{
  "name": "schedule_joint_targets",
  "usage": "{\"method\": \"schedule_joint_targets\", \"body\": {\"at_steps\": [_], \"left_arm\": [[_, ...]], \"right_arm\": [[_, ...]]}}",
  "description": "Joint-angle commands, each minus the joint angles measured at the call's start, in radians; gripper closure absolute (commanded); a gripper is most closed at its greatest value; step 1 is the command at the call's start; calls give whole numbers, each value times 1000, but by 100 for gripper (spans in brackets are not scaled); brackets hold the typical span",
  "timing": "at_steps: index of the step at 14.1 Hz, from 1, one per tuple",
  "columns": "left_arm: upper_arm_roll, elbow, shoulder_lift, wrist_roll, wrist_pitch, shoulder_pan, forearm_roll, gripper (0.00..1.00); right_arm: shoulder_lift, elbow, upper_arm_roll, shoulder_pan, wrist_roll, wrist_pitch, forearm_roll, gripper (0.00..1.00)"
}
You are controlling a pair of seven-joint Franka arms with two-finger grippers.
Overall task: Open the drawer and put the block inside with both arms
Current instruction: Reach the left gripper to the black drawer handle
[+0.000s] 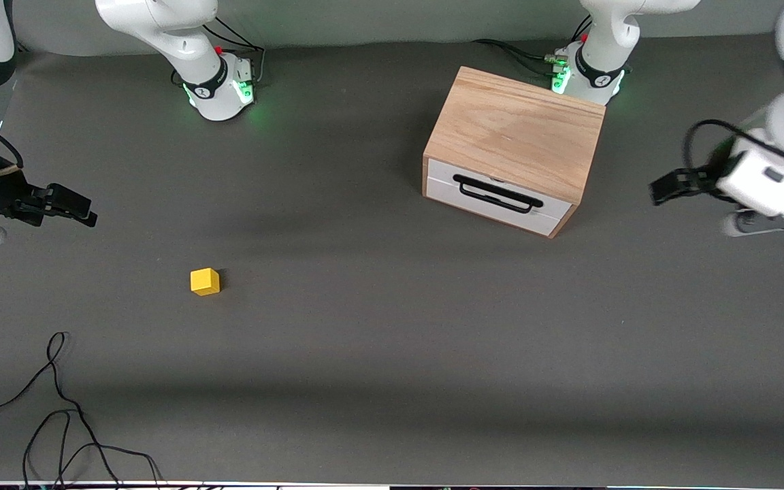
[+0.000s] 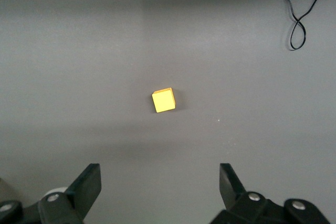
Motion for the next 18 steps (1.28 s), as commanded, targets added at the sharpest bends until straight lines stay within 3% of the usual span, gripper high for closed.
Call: {"method": "schedule_joint_targets", "body": {"at_steps": [1, 6, 9, 13, 18], "left_arm": [[3, 14, 25, -321, 13, -127, -23, 0], [-24, 195, 199, -844, 19, -289, -25, 0], [-77, 189, 213, -988, -8, -300, -22, 0], [-83, 173, 238, -1214, -119, -301, -23, 0], [-83, 136, 305, -1424, -56, -300, -16, 0]], "right_arm": [[5, 11, -5, 5, -24, -12, -10, 0], [16, 3, -5, 5, -25, -12, -11, 0], [26, 3, -5, 5, -25, -10, -10, 0], [43, -12, -5, 5, -25, 2, -10, 0], [52, -78, -5, 7, -25, 90, -10, 0]]}}
